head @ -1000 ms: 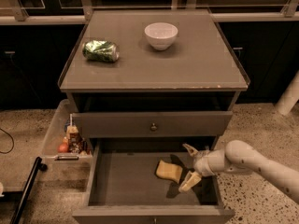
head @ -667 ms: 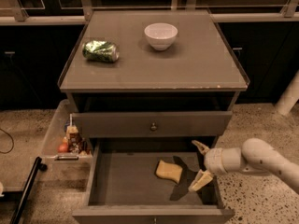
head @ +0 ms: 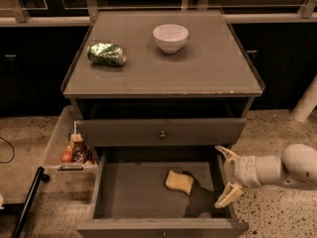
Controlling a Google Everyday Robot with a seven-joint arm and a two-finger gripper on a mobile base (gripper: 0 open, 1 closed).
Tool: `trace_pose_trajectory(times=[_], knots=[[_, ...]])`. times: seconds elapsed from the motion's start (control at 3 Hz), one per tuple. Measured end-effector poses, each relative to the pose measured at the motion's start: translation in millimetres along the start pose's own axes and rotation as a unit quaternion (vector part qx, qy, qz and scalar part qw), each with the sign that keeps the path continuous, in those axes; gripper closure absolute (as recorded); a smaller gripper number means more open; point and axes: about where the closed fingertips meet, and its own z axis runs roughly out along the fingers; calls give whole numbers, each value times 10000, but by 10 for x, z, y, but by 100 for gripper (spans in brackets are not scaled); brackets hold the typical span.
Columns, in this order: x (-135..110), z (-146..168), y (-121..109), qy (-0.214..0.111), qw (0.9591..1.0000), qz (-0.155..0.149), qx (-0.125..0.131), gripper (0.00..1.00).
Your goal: Place sponge into middle drawer
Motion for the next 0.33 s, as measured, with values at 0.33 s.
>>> trace_pose_trajectory(times=[0.33], knots=[[-173,-112,-59,6,9998,-205,47,0]])
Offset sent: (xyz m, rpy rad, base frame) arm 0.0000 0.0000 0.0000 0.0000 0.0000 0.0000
